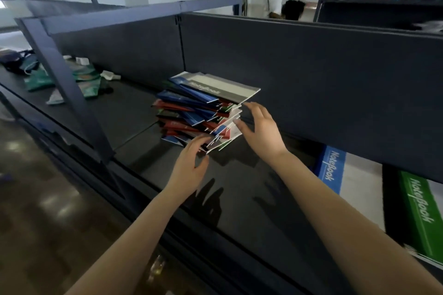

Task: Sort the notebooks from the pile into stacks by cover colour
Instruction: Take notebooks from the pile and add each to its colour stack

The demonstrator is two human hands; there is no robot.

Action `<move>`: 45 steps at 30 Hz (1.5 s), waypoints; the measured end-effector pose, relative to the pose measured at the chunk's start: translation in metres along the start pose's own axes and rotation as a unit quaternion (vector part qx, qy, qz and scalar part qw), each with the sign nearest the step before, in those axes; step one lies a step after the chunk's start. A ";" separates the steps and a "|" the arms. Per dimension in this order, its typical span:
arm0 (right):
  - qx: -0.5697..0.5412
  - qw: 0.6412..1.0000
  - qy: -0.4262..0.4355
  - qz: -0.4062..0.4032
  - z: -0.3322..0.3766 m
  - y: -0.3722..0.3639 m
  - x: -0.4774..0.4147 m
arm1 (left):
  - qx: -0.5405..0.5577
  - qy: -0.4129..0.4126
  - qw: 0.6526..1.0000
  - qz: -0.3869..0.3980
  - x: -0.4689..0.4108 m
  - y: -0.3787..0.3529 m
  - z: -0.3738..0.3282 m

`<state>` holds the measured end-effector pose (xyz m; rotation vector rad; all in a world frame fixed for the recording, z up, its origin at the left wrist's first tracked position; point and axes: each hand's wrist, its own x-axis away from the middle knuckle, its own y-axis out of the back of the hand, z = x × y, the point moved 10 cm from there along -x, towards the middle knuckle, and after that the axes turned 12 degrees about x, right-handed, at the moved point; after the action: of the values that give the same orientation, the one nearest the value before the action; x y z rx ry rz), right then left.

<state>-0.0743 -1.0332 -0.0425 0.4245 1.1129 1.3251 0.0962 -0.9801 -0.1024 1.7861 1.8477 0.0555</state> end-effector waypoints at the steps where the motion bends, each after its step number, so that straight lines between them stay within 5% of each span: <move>1: 0.004 1.000 -0.003 -0.009 0.006 -0.003 -0.012 | 0.009 0.000 1.000 0.002 -0.005 0.009 0.006; 13: 0.100 0.993 -0.051 -0.023 0.026 -0.043 -0.064 | 0.037 -0.008 0.997 0.066 -0.044 0.050 0.055; 45: 0.171 0.981 -0.088 -0.015 0.027 -0.050 -0.078 | 0.085 0.009 0.995 0.057 -0.049 0.070 0.078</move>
<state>-0.0133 -1.1079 -0.0391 0.7604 1.1936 1.0468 0.1897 -1.0449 -0.1223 2.0135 1.8075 -0.0443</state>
